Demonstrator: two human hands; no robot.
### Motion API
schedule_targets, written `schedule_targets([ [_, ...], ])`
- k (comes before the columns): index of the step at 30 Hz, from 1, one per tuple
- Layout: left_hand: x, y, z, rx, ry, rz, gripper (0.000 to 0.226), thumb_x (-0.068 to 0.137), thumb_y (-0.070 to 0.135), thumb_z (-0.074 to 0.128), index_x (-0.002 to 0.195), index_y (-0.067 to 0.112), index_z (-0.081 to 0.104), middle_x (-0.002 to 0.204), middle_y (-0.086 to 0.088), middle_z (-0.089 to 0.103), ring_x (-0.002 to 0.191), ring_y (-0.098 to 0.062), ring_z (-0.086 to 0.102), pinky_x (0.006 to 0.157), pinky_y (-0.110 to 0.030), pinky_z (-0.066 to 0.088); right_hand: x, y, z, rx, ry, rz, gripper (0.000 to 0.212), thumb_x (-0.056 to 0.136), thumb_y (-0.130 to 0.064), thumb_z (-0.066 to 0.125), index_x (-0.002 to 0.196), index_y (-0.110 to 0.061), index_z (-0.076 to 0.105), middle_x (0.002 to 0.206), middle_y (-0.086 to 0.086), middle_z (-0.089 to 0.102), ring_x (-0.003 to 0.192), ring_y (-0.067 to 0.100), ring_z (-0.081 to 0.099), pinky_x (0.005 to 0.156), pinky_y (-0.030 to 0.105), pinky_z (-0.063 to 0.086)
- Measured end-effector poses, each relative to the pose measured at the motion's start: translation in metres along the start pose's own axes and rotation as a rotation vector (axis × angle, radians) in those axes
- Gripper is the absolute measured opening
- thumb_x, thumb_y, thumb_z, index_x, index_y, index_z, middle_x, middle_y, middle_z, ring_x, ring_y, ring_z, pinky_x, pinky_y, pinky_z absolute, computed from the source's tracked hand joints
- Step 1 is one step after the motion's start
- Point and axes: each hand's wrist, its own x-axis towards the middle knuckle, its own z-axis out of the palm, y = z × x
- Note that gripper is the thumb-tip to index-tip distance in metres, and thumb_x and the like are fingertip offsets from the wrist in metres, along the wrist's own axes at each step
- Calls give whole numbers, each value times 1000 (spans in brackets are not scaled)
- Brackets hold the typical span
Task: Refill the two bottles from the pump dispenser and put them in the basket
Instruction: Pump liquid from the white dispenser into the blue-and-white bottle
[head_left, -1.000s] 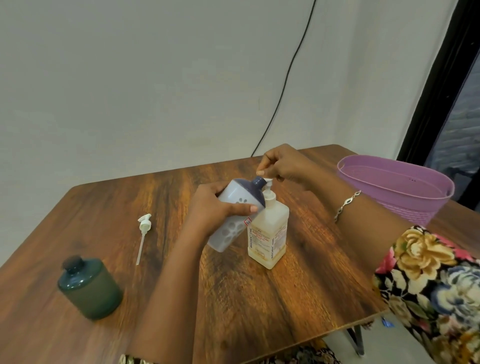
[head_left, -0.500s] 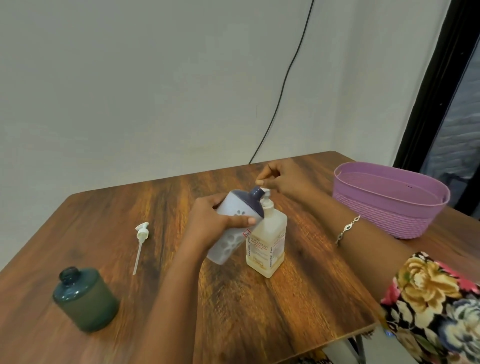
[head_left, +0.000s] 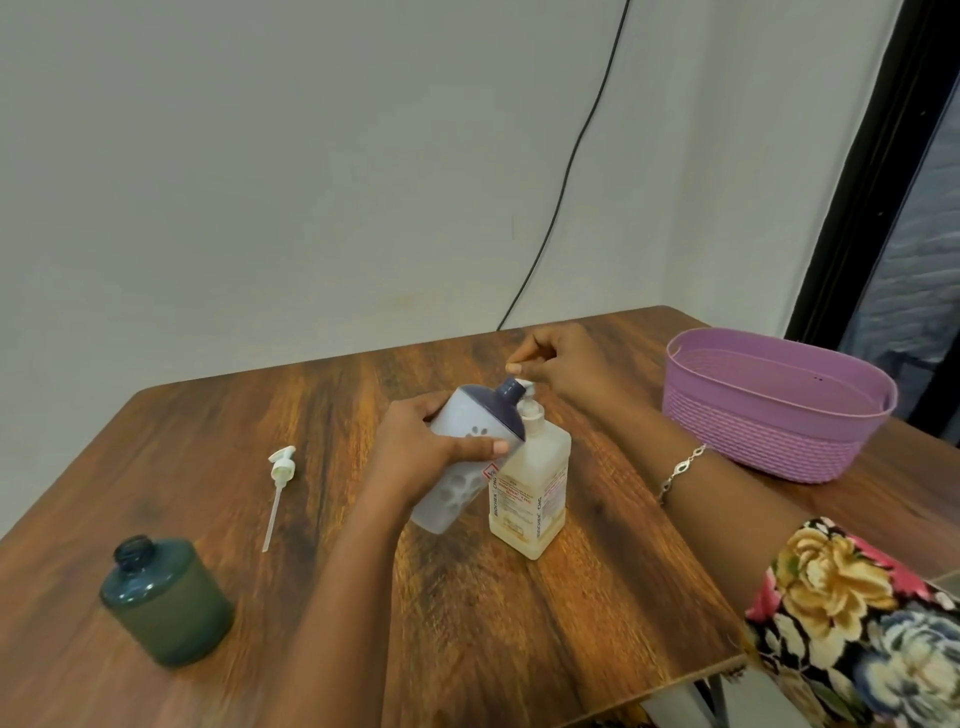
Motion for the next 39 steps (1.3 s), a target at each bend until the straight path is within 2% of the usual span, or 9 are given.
schedule_targets([
  [3,0,5,-2,22,13,18,41,60,28,83,96,22,63,85,5,65,76,-13,62,60,-22,48,2,-8,-5,14,-42,22,17,81,-1,66,70,-14,62,74,-4,61,69,5,55,61,16,41],
  [8,0,-3,0,28,-17,-10,40,60,28,83,94,21,64,82,6,66,75,-12,63,60,-22,49,2,5,5,36,-36,40,21,80,0,67,67,-16,61,75,-5,63,78,12,59,78,32,50],
  [12,0,-5,3,25,-17,-15,36,60,28,83,90,22,63,81,6,65,74,-10,62,58,-19,47,2,13,6,5,-35,35,18,80,-3,67,69,-17,63,76,-6,64,79,12,60,80,34,51],
  [14,-1,-2,3,7,-9,-13,36,60,27,83,90,22,63,82,4,66,75,-12,62,60,-21,49,0,10,6,44,21,22,22,80,-2,67,66,-19,62,72,-7,62,71,8,56,72,28,50],
  [17,-2,4,0,-5,1,0,36,60,26,83,90,23,64,82,5,65,74,-11,62,58,-20,47,0,0,1,144,29,48,24,81,0,65,65,-17,59,69,-4,59,61,3,50,50,10,38],
  [19,0,5,-2,17,3,4,40,60,26,84,95,20,65,81,7,65,72,-9,62,56,-17,45,1,-2,1,144,17,82,25,82,1,64,65,-16,58,68,-4,58,60,3,49,46,10,35],
  [27,1,-5,1,51,-32,-5,37,60,26,83,91,23,63,77,9,64,67,-5,61,48,-10,42,0,16,14,34,76,91,22,80,-6,68,65,-21,62,74,-6,62,77,13,59,80,35,52],
  [33,2,2,-1,70,6,34,46,59,31,83,100,20,63,84,7,64,76,-9,61,57,-17,44,-2,-9,-1,63,-6,114,22,84,-1,62,67,-14,58,74,-3,59,70,7,53,57,15,39],
  [39,5,-3,-1,139,-9,44,47,59,33,82,100,21,62,87,7,64,78,-9,61,63,-20,49,1,-1,8,-5,-8,136,23,84,-5,64,66,-18,58,78,-4,61,81,12,57,72,26,46],
])
